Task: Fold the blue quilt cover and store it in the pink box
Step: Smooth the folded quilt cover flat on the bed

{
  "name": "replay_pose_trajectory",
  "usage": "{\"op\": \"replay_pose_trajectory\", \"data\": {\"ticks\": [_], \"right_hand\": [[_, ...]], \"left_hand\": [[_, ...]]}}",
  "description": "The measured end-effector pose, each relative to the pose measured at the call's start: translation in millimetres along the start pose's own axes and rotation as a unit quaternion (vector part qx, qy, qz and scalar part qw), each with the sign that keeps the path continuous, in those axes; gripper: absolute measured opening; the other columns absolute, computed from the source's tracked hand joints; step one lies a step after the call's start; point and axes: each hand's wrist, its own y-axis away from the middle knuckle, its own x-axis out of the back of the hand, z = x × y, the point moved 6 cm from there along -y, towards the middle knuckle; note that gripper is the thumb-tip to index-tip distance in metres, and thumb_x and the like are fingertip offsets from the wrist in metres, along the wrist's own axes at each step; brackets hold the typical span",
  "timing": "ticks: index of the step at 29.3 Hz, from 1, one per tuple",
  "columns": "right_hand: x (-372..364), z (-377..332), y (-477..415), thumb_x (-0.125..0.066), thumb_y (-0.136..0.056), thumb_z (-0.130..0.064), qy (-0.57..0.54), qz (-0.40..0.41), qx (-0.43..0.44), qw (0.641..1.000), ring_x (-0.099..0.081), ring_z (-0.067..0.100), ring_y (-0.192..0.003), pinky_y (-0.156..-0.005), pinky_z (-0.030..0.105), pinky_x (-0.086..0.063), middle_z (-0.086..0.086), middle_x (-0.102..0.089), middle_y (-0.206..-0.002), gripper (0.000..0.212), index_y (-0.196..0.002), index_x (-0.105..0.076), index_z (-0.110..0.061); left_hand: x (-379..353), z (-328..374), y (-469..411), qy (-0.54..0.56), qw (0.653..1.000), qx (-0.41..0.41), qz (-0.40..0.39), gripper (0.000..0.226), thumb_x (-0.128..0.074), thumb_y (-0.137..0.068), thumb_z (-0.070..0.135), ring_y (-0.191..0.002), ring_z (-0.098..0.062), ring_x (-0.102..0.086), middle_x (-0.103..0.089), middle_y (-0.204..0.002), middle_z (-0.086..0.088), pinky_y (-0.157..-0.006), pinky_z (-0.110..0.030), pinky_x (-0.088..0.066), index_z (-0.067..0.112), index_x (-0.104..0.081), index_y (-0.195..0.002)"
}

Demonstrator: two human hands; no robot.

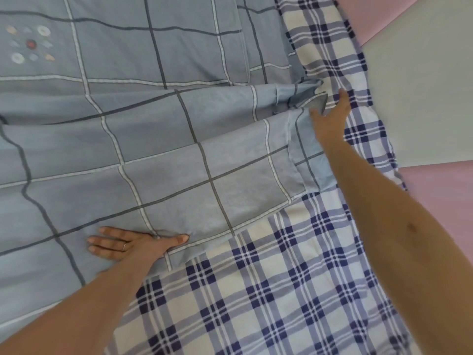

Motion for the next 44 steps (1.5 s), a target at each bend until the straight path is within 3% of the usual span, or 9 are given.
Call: {"op": "replay_pose_trajectory", "data": {"ticks": [5, 8, 9, 12, 15, 21, 26, 35, 44], "right_hand": [[-42.4, -33.0, 141.6, -0.058, -0.088, -0.017, 0.153, -0.097, 0.320, 0.930, -0.040, 0.031, -0.131, -0.112, 0.039, -0.032, 0.014, -0.045, -0.138, 0.053, -0.138, -0.041, -0.009], [-93.6, 19.3, 232.5, -0.019, -0.095, -0.060, 0.392, -0.331, 0.529, 0.676, -0.004, 0.036, -0.146, -0.109, 0.070, -0.007, 0.003, -0.009, -0.160, 0.065, -0.152, -0.005, -0.031], [-93.8, 47.7, 224.3, 0.003, -0.088, -0.069, 0.449, -0.354, 0.475, 0.669, 0.006, 0.032, -0.147, -0.108, 0.070, -0.002, -0.004, 0.005, -0.161, 0.070, -0.150, 0.005, -0.037], [-59.9, 89.5, 185.1, -0.006, -0.091, -0.063, 0.413, -0.228, 0.150, 0.869, 0.002, 0.032, -0.147, -0.112, 0.065, -0.002, -0.003, 0.005, -0.161, 0.069, -0.152, 0.001, -0.033], [-54.7, 75.5, 216.3, -0.042, -0.097, -0.030, 0.338, -0.139, 0.021, 0.931, -0.010, 0.037, -0.144, -0.115, 0.057, -0.008, 0.012, -0.009, -0.159, 0.063, -0.152, -0.014, -0.016], [-111.6, 22.0, 333.9, -0.042, -0.086, -0.018, 0.231, -0.263, 0.266, 0.898, -0.038, 0.040, -0.133, -0.107, 0.051, -0.034, 0.017, -0.041, -0.146, 0.055, -0.139, -0.044, -0.009], [-130.9, 18.7, 356.9, -0.034, -0.088, -0.027, 0.230, -0.311, 0.321, 0.864, -0.037, 0.035, -0.135, -0.108, 0.050, -0.032, 0.011, -0.040, -0.148, 0.054, -0.139, -0.046, -0.014], [-21.9, 59.4, 206.0, -0.053, -0.092, -0.012, 0.222, -0.050, 0.057, 0.972, -0.035, 0.032, -0.132, -0.103, 0.042, -0.031, 0.012, -0.033, -0.150, 0.057, -0.145, -0.031, -0.008], [10.7, 87.5, 80.2, -0.067, -0.088, -0.026, 0.109, -0.099, -0.079, 0.986, -0.047, 0.032, -0.121, -0.099, 0.038, -0.043, 0.015, -0.041, -0.138, 0.066, -0.143, -0.033, -0.013]], "left_hand": [[-1.2, 1.3, -3.5, 0.020, 0.999, -0.014, 0.029, 0.172, -0.079, -0.031, 0.072, -0.137, -0.030, 0.034, 0.039, -0.147, -0.018, -0.111, -0.050, 0.015, 0.002, 0.036, -0.137], [-3.1, -3.0, -2.3, 0.012, 0.998, -0.029, 0.047, 0.169, -0.077, -0.034, 0.075, -0.139, -0.032, 0.031, 0.035, -0.148, -0.021, -0.111, -0.050, 0.016, 0.000, 0.032, -0.140], [-4.1, -0.1, -2.4, 0.010, 0.998, -0.033, 0.048, 0.169, -0.077, -0.034, 0.075, -0.138, -0.032, 0.032, 0.035, -0.148, -0.021, -0.111, -0.051, 0.015, 0.000, 0.032, -0.140], [-9.5, 2.4, -6.9, 0.023, 0.996, -0.059, 0.058, 0.173, -0.077, -0.029, 0.076, -0.137, -0.032, 0.034, 0.038, -0.147, -0.019, -0.109, -0.060, 0.012, 0.002, 0.033, -0.140], [-17.1, -4.0, -7.1, 0.040, 0.988, -0.121, 0.083, 0.158, -0.073, -0.045, 0.077, -0.139, -0.031, 0.031, 0.035, -0.150, -0.016, -0.106, -0.068, 0.007, 0.006, 0.030, -0.142], [-25.2, -74.3, 1.6, -0.086, 0.911, -0.383, 0.123, 0.066, -0.044, -0.095, 0.044, -0.147, -0.028, 0.000, 0.002, -0.159, -0.010, -0.115, -0.054, -0.006, 0.018, -0.019, -0.150], [-18.0, -132.9, -0.3, -0.137, 0.850, -0.491, 0.131, 0.057, -0.059, -0.089, 0.025, -0.143, -0.033, -0.021, -0.021, -0.155, -0.015, -0.109, -0.061, -0.022, 0.012, -0.042, -0.141], [-29.0, -44.7, 18.0, -0.109, 0.807, -0.536, 0.222, 0.064, -0.079, -0.071, 0.012, -0.126, -0.042, -0.044, -0.037, -0.147, -0.021, -0.093, -0.059, -0.040, 0.009, -0.055, -0.130], [3.7, 94.0, 19.9, 0.013, 0.812, -0.528, 0.250, 0.085, -0.067, -0.085, 0.015, -0.120, -0.033, -0.050, -0.003, -0.160, -0.002, -0.083, -0.045, -0.048, 0.019, -0.015, -0.152]]}}
